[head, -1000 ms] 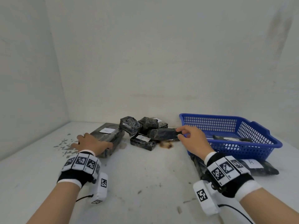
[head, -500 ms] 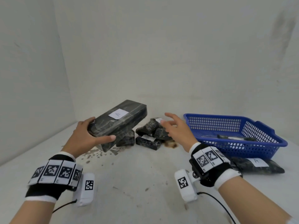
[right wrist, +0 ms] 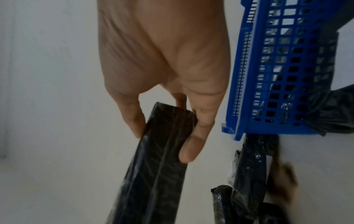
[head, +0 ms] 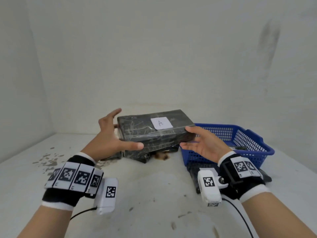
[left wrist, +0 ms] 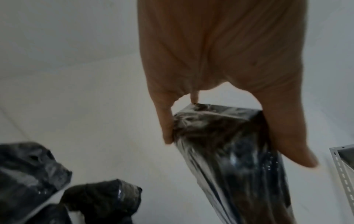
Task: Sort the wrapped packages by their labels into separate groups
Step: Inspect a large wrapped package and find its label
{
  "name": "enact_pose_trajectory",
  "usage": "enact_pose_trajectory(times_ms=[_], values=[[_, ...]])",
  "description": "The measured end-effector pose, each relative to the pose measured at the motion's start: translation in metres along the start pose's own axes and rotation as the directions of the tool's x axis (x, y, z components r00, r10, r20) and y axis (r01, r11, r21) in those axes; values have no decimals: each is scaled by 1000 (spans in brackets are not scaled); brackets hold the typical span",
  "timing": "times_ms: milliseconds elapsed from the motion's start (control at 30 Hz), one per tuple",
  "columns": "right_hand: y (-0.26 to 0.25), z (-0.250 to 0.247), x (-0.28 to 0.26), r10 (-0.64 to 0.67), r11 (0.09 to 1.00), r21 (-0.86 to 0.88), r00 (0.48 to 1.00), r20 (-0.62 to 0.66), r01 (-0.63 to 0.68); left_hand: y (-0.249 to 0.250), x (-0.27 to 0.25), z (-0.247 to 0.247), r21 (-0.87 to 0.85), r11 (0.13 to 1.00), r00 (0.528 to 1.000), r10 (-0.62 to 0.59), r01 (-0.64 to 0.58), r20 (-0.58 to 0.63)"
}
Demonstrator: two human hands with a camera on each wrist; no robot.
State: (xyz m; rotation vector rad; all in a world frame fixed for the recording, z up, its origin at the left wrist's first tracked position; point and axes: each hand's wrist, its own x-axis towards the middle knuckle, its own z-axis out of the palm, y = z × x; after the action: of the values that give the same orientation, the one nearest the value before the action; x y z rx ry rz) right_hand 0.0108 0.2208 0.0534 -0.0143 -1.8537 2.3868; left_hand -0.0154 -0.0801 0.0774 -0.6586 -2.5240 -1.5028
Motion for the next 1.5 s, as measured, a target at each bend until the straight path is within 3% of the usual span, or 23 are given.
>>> enact_pose_trajectory(times_ms=[133, 333, 367, 467, 600, 667, 867, 1000, 1167, 1433, 1500], values=[[-3, -21, -4, -124, 992, -23, 992, -16, 124, 3, 16, 20, -306, 952, 998, 20, -1, 61], [-35, -43, -23, -261, 961, -115, 962, -78, 251, 20, 32, 47, -482, 869, 974, 189, -109, 121], [-41, -46, -27, -278, 954, -141, 957, -85, 265, 24, 34, 49, -464, 875, 972, 211, -140, 105], [-52, -49, -34, -343, 927, -200, 933, -110, 318, 40, 39, 57, -174, 955, 969, 245, -242, -4], [-70, -42, -42, -432, 872, -307, 894, -119, 381, 40, 46, 58, 56, 916, 913, 401, -398, -75], [-77, -39, -47, -459, 853, -328, 883, -101, 406, 38, 46, 58, 78, 888, 878, 459, -452, -135], [-78, -27, -52, -550, 778, -407, 832, -73, 479, 47, 37, 56, 12, 913, 901, 403, -407, -161], [-79, -22, -56, -568, 734, -475, 822, -40, 485, 56, 32, 50, -354, 877, 944, 321, -325, -73], [-79, -15, -61, -587, 684, -561, 809, -43, 466, 60, 27, 50, -354, 885, 950, 312, -302, -29], [-72, 1, -62, -633, 597, -656, 774, -31, 462, 61, 28, 51, -351, 911, 973, 179, -219, -143], [-69, 4, -61, -636, 581, -680, 771, -37, 446, 61, 28, 50, -275, 939, 970, 161, -207, -181]])
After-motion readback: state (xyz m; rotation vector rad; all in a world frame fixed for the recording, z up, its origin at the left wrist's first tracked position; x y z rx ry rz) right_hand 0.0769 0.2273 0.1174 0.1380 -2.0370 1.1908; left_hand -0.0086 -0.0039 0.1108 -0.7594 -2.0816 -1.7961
